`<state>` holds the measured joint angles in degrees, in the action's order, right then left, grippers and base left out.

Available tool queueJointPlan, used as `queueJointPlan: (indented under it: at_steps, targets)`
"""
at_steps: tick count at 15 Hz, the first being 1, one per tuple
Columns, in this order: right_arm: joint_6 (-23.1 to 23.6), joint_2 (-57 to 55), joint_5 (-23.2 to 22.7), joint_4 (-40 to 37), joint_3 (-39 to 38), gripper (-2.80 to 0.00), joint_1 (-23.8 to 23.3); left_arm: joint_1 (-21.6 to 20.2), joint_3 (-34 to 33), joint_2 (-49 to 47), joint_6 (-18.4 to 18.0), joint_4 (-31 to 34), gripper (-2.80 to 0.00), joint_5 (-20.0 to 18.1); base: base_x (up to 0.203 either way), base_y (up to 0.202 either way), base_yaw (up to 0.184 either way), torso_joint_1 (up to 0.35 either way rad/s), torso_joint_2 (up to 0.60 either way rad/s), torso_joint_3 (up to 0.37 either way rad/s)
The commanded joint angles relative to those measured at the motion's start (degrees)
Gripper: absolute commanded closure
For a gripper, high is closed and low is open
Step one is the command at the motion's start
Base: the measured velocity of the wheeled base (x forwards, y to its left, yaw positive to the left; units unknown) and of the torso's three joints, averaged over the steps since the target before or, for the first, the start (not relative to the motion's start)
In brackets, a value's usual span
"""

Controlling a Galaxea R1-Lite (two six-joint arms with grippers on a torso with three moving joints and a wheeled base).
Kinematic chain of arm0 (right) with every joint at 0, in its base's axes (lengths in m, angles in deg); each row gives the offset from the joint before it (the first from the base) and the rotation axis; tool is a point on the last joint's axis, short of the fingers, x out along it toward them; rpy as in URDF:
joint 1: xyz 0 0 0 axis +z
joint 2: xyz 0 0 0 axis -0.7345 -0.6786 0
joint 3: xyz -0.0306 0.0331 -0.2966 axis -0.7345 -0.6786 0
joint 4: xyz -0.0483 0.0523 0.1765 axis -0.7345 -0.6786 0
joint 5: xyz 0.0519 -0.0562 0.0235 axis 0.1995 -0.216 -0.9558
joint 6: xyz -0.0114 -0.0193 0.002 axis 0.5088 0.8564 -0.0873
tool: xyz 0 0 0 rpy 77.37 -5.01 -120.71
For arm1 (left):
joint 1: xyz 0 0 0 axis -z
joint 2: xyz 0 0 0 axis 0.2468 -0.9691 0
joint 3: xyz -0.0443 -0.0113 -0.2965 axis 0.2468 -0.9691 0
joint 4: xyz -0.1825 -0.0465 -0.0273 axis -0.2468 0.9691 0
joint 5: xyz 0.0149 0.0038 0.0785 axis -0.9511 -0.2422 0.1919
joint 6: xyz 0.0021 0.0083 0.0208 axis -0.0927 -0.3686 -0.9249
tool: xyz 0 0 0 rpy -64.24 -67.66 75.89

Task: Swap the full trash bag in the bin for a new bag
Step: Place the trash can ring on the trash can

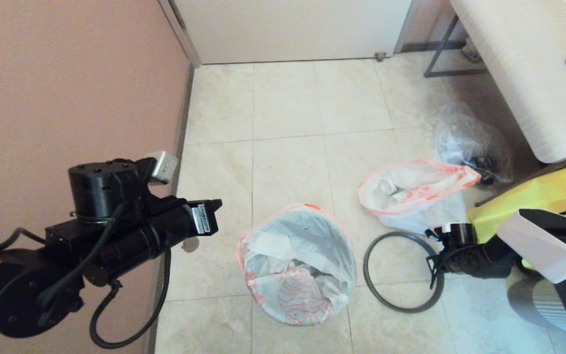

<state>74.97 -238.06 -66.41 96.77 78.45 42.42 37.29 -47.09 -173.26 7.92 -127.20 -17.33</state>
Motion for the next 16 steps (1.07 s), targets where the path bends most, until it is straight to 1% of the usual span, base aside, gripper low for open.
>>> queueJointPlan:
  at_steps: [1,4,6,7,8,13,16]
  targets:
    - [0.06,-4.19,0.02,-0.21,3.19,-2.80,-0.47,0.02,-0.07,-0.82,0.09,-0.31,0.00,-0.01,0.000,0.000,0.000,0.000,0.00,0.000]
    - [0.23,-6.60,-0.06,-1.92,8.75,-2.80,-1.46,0.02,-0.07,-0.78,0.09,-0.39,0.00,-0.01,0.000,0.000,0.000,0.000,0.00,0.000]
    - [0.40,-8.41,-0.02,-6.15,13.73,-2.80,-2.53,0.02,0.02,-0.78,0.09,-0.39,0.00,-0.01,0.000,0.000,0.000,0.000,0.00,0.000]
    - [0.75,-9.20,0.00,-8.36,14.98,-2.80,-2.94,0.02,0.10,-0.70,0.09,-0.39,0.00,-0.01,0.000,0.000,0.000,0.000,0.00,0.000]
    - [0.88,-9.40,0.01,-9.18,15.02,0.00,-3.00,0.02,0.10,-0.52,0.09,-0.39,0.00,-0.01,0.000,0.000,0.000,0.000,0.00,0.000]
    - [0.44,-7.58,0.35,-10.95,12.90,0.00,-2.81,0.02,0.57,1.10,-0.12,-0.31,0.00,0.19,0.000,0.000,0.000,0.000,0.00,0.000]
    - [-1.51,0.81,1.26,-9.32,2.29,0.00,-2.02,0.03,1.50,3.57,-0.48,0.05,0.00,0.43,0.000,0.000,0.000,0.000,0.00,0.000]
